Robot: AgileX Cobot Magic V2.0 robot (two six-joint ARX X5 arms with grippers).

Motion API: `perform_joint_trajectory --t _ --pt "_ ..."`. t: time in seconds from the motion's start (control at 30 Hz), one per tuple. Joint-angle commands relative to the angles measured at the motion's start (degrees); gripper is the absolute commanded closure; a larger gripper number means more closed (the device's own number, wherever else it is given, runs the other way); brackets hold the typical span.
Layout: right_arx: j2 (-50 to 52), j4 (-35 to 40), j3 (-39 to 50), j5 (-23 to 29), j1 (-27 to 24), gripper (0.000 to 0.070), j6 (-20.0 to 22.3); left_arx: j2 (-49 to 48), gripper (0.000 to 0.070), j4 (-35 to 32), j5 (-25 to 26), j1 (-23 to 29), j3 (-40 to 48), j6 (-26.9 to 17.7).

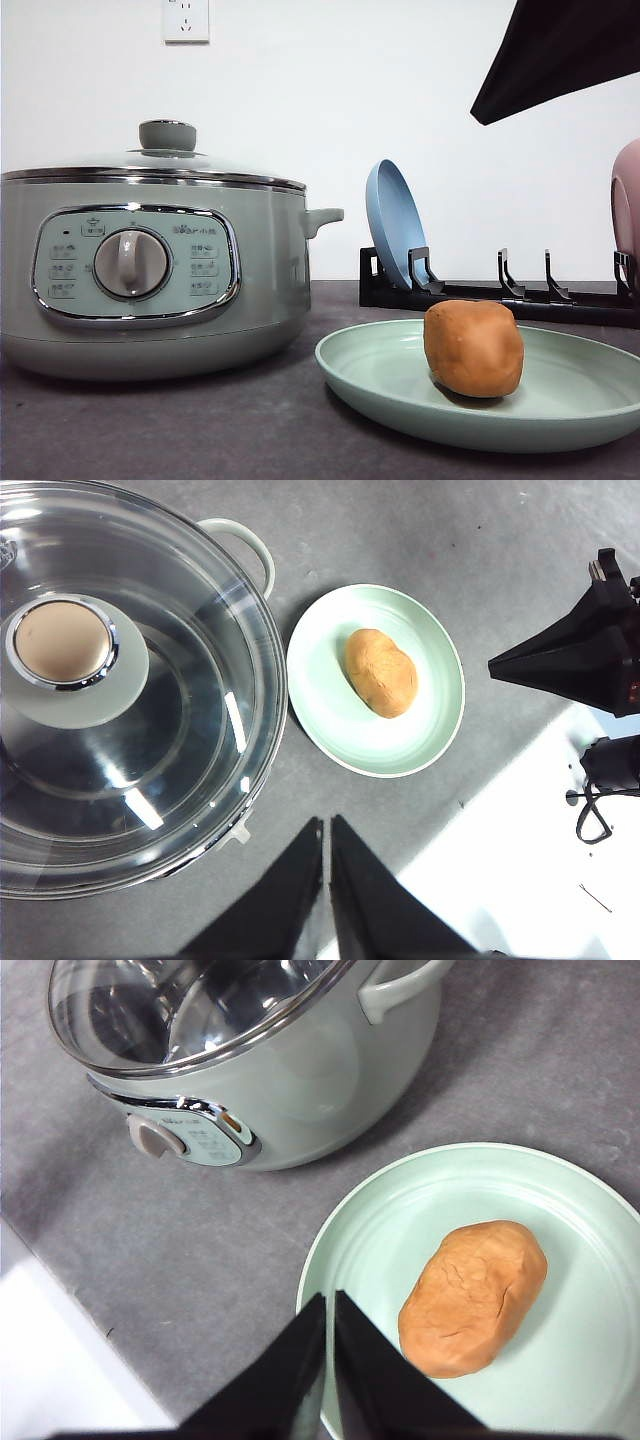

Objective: Transfer potato from steamer to green plate

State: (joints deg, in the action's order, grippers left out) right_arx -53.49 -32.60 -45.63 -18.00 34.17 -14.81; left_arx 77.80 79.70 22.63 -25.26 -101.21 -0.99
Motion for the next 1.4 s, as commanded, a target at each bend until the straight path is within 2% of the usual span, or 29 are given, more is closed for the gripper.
perform_joint_trajectory --t 0.0,0.2,0.33,0.5,0.63,0.83,0.93,1.07,1.23,1.37 --pt "-0.3 0.4 -0.9 0.0 0.5 0.0700 0.7 0.5 0.0697 -0.4 0.3 -0.3 -1.4 -1.0" --pt "-0.3 0.4 -0.9 0.0 0.5 0.0700 0.7 0.5 0.0696 -0.4 0.2 -0.3 -1.4 -1.1" --pt "-0.3 0.4 -0.9 0.0 0.5 0.0700 0.7 -0.8 0.0697 -2.4 -1.4 0.8 -1.4 -4.4" --pt "-0.3 0.4 -0.9 0.0 0.5 0.0700 0.7 -7.6 0.0697 -18.0 -1.4 5.2 0.7 -7.6" --pt "-0.3 0.4 -0.9 0.0 0.5 0.0700 0.7 -16.0 0.0696 -32.1 -1.4 10.4 6.3 -7.9" --pt "-0.3 0.4 -0.9 0.0 0.5 0.0700 0.7 -31.9 0.0697 -50.4 -1.9 21.4 23.8 -7.8" --pt "-0.3 0.4 -0.9 0.0 0.5 0.0700 0.7 -40.4 0.0697 -58.6 -5.8 25.7 35.0 -7.8" --pt "-0.3 0.4 -0.9 0.0 0.5 0.0700 0.7 -50.3 0.0696 -67.4 -11.0 28.9 49.5 -7.7" --pt "-0.3 0.4 -0.9 0.0 0.5 0.0700 0.7 -59.5 0.0697 -72.1 -15.3 30.7 64.5 -6.9" --pt "-0.3 0.4 -0.9 0.0 0.5 0.0700 0.7 -64.5 0.0697 -72.1 -16.7 31.1 73.5 -5.8"
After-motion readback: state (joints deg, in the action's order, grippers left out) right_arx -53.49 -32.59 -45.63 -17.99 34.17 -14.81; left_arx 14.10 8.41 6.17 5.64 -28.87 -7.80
